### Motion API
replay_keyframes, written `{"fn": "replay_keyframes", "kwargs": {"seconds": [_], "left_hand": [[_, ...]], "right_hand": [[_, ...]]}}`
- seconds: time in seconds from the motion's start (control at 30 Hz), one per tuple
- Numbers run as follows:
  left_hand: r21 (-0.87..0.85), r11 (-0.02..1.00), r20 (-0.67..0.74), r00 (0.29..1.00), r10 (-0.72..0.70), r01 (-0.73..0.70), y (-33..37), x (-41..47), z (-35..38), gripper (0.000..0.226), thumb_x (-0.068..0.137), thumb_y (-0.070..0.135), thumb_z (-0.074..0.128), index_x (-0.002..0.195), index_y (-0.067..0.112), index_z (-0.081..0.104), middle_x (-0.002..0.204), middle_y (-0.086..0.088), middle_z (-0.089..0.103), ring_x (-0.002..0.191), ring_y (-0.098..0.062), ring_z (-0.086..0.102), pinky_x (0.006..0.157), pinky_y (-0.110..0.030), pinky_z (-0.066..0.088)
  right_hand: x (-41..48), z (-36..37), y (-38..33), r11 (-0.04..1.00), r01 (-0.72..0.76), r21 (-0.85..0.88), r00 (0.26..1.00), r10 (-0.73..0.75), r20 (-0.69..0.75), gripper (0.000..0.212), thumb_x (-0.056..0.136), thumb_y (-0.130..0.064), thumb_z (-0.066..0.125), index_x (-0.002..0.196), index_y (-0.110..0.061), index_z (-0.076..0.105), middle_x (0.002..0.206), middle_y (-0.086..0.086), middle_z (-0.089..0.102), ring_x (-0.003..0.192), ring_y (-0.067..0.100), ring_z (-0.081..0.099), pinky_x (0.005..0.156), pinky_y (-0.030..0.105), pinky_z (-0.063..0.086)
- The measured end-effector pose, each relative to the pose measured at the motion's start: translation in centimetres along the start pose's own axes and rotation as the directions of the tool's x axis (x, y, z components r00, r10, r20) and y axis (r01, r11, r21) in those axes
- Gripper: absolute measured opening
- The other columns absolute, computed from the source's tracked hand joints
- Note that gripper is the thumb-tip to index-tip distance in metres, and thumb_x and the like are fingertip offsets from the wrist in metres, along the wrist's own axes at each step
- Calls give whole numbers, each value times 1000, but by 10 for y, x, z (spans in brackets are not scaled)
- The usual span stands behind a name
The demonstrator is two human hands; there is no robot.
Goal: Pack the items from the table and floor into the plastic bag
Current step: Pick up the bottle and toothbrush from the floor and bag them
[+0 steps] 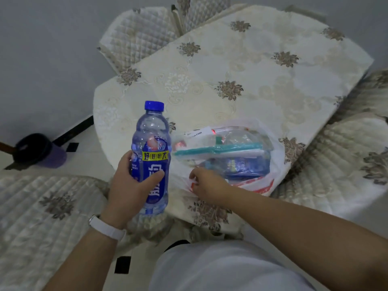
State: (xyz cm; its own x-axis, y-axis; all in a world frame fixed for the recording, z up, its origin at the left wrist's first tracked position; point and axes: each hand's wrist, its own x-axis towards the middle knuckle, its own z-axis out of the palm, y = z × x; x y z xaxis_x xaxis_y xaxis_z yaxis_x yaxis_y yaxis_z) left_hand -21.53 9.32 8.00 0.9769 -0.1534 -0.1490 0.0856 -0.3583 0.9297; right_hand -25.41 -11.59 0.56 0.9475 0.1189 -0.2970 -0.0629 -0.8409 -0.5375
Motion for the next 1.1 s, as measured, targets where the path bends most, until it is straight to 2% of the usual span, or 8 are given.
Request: {"fn": "replay_keyframes", "kwargs": {"seconds": [0.2,0.33,0.43,0.57,0.67,0.77,0.97,1.1], "left_hand": [[-121,992,26,999,35,-31,3,27,13,64,71,25,81,128,20,53,114,4,69,93,-9,70,71,-24,59],[-179,983,103,993,50,-31,2,47,34,70,66,33,81,128,22,52,115,9,67,92,-5,69,71,-23,59],[-203,979,148,987,60,-30,1,59,43,65,72,20,83,129,21,52,115,8,67,91,-4,69,68,-21,58],[-229,973,168,984,56,-16,-2,70,47,59,74,16,82,124,26,53,112,10,68,90,-4,69,67,-20,58],[-248,969,112,993,29,0,-4,76,49,60,74,15,82,127,23,54,113,8,68,92,-5,69,67,-20,58],[-264,964,48,999,-20,32,-6,79,48,59,74,16,82,126,20,54,112,4,69,93,-11,70,73,-29,60],[-274,960,-54,996,-74,56,-4,80,36,67,63,35,87,122,21,57,108,7,71,95,-15,71,75,-33,59],[-275,958,-99,989,-108,77,-2,76,35,58,67,25,84,118,26,57,105,10,72,94,-12,71,74,-30,61]], "right_hand": [[-9,20,-38,894,390,-220,873,-284,397,12,83,-11,56,89,-15,66,90,3,65,77,22,58,75,39,54],[-10,4,-40,960,248,-128,888,-172,427,22,91,-16,51,106,-17,68,106,5,66,94,23,59,81,32,48],[-18,-23,-32,991,128,-30,943,-112,314,21,92,-22,53,107,-19,67,106,2,66,92,19,59,80,31,49],[-16,-81,1,993,-92,78,994,96,-47,16,88,-16,57,99,-18,68,96,-2,68,83,14,61,78,34,53],[12,-118,33,980,-196,-25,959,186,-215,18,91,-20,56,104,-19,67,96,-4,65,84,14,59,78,35,51],[56,-136,63,967,-201,-157,960,162,-229,25,92,-23,54,115,-17,63,109,3,62,96,21,58,82,36,49],[148,-140,99,928,-177,-327,972,218,92,49,94,-35,53,138,-15,47,137,10,49,121,30,48,99,42,43],[180,-125,105,941,-162,-298,901,264,344,36,97,-33,47,111,-5,65,115,13,64,101,28,59,89,38,47]]}}
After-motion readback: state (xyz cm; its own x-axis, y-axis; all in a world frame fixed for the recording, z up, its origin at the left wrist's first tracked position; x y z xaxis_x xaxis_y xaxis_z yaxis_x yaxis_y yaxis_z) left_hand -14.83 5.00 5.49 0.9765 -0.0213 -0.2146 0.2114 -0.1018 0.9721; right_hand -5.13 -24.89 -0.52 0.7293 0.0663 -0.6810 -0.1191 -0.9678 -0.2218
